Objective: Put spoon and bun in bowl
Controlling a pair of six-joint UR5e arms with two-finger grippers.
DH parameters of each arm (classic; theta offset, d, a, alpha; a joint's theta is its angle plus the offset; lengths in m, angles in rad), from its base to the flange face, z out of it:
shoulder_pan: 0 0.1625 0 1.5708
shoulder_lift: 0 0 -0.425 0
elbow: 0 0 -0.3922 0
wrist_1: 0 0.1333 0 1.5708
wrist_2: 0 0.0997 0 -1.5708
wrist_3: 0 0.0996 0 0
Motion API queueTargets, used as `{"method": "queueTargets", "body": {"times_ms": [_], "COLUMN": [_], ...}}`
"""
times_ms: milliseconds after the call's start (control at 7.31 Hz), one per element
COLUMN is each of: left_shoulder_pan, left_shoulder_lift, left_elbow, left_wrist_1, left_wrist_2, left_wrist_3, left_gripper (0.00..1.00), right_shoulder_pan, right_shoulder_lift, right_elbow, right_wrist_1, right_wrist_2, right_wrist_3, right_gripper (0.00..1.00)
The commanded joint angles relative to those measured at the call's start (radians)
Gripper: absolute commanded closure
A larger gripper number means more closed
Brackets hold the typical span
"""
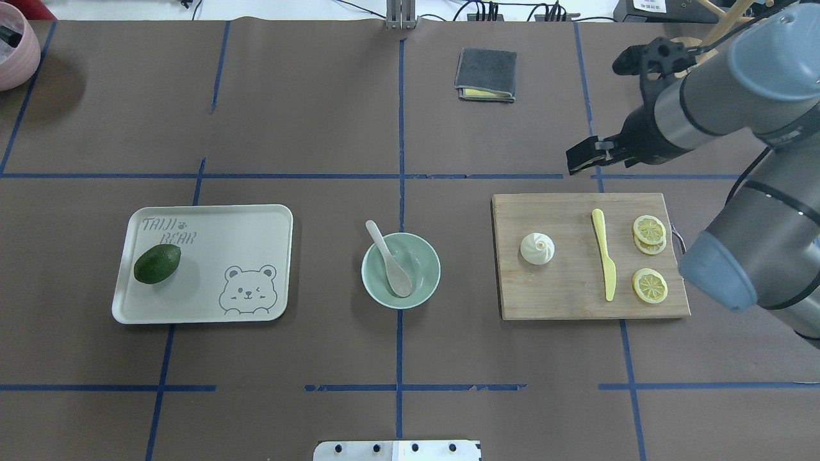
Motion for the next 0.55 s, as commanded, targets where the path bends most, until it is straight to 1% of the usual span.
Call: {"method": "queueTargets", "body": {"times_ms": [0,137,410], "left_shoulder_pan": [-0.005,-0.005,-0.004], "left_shoulder_lift": [0.021,0.019,0.018], "left_elbow": [0.009,0.009,0.009], "left_wrist_1": [-0.003,-0.003,-0.006], "left_wrist_2": [-0.015,-0.017,-0.017], "left_wrist_3": [0.002,0.002,0.002], "left_gripper": [0.00,0.00,0.00], "right_shoulder_pan": [-0.134,-0.197,-0.245], "right_shoulder_lift": [-0.006,-0.010,-0.001], "right_elbow": [-0.007,-0.015,-0.076], "right_wrist_1": [0.008,0.010,0.011], "right_wrist_2": [-0.108,-0.215,-0.240], "right_wrist_3": [0.015,0.034,0.045], "right_gripper": [0.00,0.00,0.00]}}
